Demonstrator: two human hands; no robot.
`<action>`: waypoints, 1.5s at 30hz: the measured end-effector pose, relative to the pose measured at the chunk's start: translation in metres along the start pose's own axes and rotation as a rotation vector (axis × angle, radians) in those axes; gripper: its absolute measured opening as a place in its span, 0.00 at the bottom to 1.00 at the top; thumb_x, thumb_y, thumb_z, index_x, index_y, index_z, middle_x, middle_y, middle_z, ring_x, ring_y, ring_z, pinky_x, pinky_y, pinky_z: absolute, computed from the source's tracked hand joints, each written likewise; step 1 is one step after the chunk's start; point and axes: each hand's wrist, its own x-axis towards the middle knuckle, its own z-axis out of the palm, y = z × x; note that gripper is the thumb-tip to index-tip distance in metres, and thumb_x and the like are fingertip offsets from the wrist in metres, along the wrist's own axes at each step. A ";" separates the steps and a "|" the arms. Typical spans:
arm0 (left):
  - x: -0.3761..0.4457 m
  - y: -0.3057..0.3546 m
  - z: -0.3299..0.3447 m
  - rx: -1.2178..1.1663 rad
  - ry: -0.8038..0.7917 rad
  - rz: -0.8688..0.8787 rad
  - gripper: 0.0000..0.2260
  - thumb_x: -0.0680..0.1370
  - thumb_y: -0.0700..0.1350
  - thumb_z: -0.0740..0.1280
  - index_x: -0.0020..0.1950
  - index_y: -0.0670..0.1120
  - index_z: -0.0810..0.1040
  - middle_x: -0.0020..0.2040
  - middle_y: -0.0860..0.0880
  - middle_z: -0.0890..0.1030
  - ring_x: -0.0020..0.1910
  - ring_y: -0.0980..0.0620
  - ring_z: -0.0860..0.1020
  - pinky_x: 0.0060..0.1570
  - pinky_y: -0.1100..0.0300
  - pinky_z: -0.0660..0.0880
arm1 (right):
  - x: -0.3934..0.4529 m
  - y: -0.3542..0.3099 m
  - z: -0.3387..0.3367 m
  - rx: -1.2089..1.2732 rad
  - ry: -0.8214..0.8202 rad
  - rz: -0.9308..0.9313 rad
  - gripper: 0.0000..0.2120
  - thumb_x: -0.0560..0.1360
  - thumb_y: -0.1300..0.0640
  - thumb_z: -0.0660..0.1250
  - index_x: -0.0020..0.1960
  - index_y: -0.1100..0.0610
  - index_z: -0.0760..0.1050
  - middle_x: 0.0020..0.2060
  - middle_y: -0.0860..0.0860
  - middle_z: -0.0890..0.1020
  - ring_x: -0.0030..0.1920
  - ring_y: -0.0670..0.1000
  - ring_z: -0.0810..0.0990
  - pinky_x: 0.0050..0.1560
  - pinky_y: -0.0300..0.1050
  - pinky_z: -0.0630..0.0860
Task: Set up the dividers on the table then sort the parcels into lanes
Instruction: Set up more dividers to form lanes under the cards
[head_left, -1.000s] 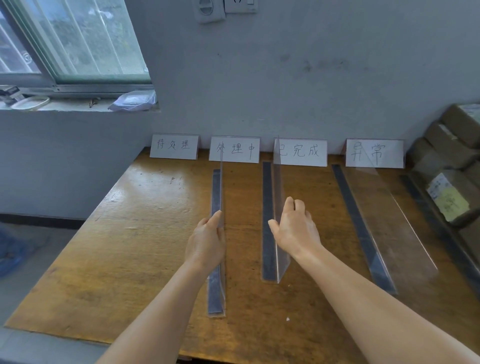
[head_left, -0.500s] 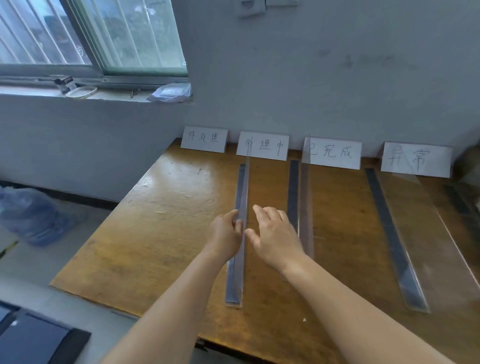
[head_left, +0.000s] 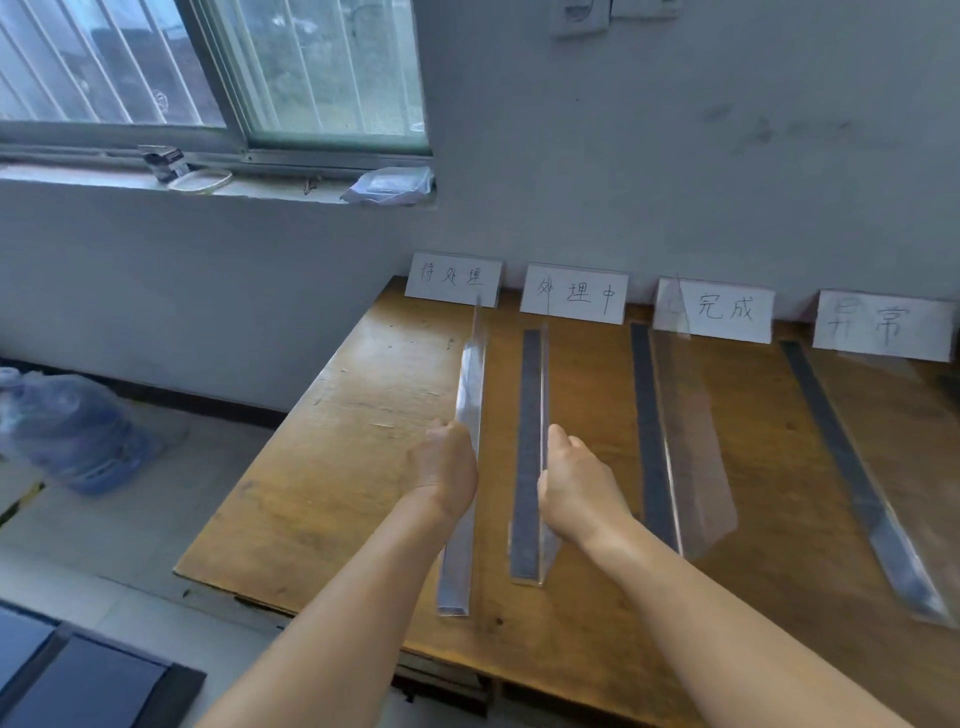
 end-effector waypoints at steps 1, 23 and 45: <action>0.002 -0.012 -0.004 0.018 -0.006 -0.002 0.13 0.78 0.31 0.54 0.57 0.39 0.75 0.55 0.42 0.77 0.53 0.40 0.77 0.45 0.54 0.71 | 0.000 -0.009 0.006 -0.001 0.002 0.008 0.22 0.78 0.66 0.55 0.72 0.58 0.60 0.61 0.55 0.73 0.54 0.57 0.76 0.45 0.46 0.71; 0.044 -0.134 -0.055 0.003 -0.064 0.144 0.22 0.72 0.29 0.50 0.62 0.45 0.70 0.54 0.46 0.75 0.48 0.42 0.75 0.44 0.54 0.71 | 0.035 -0.113 0.048 -0.128 0.087 0.179 0.29 0.78 0.69 0.53 0.77 0.57 0.52 0.68 0.53 0.67 0.61 0.57 0.73 0.53 0.46 0.72; 0.051 -0.129 -0.042 0.001 -0.021 0.135 0.20 0.78 0.33 0.51 0.68 0.46 0.68 0.61 0.48 0.75 0.54 0.44 0.77 0.47 0.55 0.74 | 0.062 -0.099 0.041 -0.177 0.101 0.198 0.26 0.78 0.68 0.57 0.75 0.58 0.57 0.63 0.54 0.71 0.56 0.55 0.76 0.45 0.43 0.72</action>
